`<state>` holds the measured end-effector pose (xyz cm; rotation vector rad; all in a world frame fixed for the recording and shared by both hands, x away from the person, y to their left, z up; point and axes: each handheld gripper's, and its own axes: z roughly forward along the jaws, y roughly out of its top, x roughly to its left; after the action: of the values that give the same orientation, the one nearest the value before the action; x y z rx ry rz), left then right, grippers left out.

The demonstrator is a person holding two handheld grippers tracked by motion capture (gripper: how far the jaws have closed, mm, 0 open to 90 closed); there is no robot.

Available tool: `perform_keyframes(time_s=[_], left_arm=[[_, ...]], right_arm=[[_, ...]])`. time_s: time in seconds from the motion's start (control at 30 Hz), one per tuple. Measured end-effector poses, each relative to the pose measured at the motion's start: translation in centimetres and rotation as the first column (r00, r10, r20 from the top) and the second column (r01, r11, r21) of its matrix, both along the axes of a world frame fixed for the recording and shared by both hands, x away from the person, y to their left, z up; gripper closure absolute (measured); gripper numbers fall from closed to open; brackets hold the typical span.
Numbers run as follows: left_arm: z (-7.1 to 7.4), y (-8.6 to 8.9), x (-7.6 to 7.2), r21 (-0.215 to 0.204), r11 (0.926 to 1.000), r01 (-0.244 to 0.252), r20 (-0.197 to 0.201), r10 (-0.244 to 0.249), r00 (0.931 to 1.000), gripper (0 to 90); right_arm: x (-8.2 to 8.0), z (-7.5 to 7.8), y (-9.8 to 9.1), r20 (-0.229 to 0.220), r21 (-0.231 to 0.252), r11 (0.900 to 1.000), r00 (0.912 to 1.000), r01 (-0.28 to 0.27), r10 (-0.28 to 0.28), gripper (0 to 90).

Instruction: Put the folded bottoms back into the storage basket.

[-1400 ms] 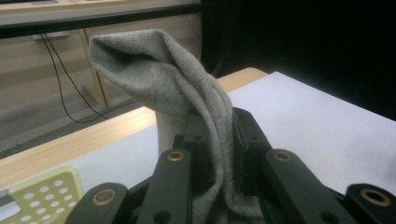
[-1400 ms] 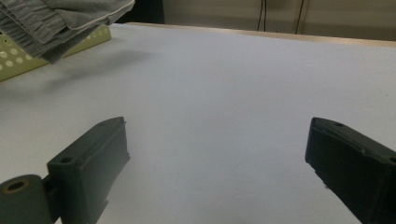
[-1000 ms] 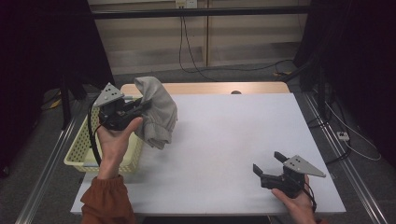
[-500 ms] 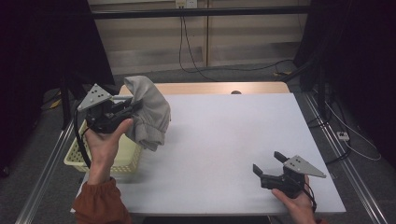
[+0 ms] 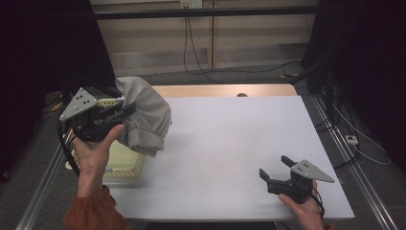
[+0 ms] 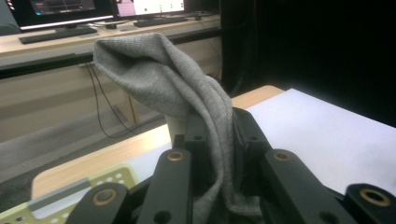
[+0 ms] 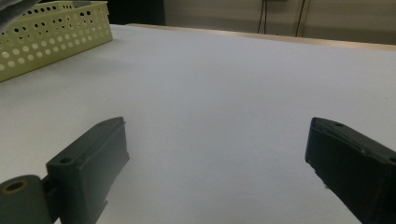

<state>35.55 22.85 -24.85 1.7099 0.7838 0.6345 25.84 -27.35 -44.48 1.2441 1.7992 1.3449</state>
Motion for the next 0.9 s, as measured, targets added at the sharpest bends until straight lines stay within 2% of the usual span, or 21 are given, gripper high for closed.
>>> perform_keyframes(time_s=[0.23, 0.3, 0.53, 0.63, 0.73, 0.8, 0.9], left_arm=[[0.2, 1.1, -0.2, -0.015, 0.9996, -0.023, 0.006, 0.023, 0.9997, 78.4], [0.5, 1.3, -0.3, 0.002, 0.9996, -0.028, 0.012, 0.028, 0.9995, 78.4], [1.1, 2.4, -0.4, -0.020, 0.9984, -0.052, 0.027, 0.053, 0.9982, 78.4], [1.0, 2.7, -0.6, 0.006, 0.9982, -0.059, 0.025, 0.059, 0.9980, 78.4], [0.9, 3.6, -0.5, 0.007, 0.9972, -0.075, 0.021, 0.075, 0.9970, 78.4], [0.8, 4.3, -0.5, -0.022, 0.9967, -0.078, 0.020, 0.079, 0.9967, 78.4], [0.5, 4.9, -0.4, -0.023, 0.9954, -0.093, 0.012, 0.093, 0.9956, 78.4]], right_arm=[[-0.1, 0.1, 0.1, 0.003, -0.003, 1.0000, 1.0000, -0.001, 0.001, 5.4], [0.0, 0.0, 0.1, 0.003, -0.003, 1.0000, 1.0000, -0.001, 0.001, 5.4], [0.0, 0.0, 0.2, -0.003, -0.005, 1.0000, 1.0000, -0.001, 0.001, 5.5], [0.0, 0.0, 0.2, -0.004, -0.008, 1.0000, 1.0000, -0.002, 0.002, 5.5], [0.0, 0.0, 0.1, -0.003, -0.004, 1.0000, 1.0000, 0.000, 0.000, 5.4], [0.0, 0.0, 0.2, -0.006, -0.004, 1.0000, 1.0000, 0.001, -0.001, 5.4], [0.0, 0.0, 0.2, -0.005, -0.004, 1.0000, 1.0000, 0.000, 0.000, 5.4]])
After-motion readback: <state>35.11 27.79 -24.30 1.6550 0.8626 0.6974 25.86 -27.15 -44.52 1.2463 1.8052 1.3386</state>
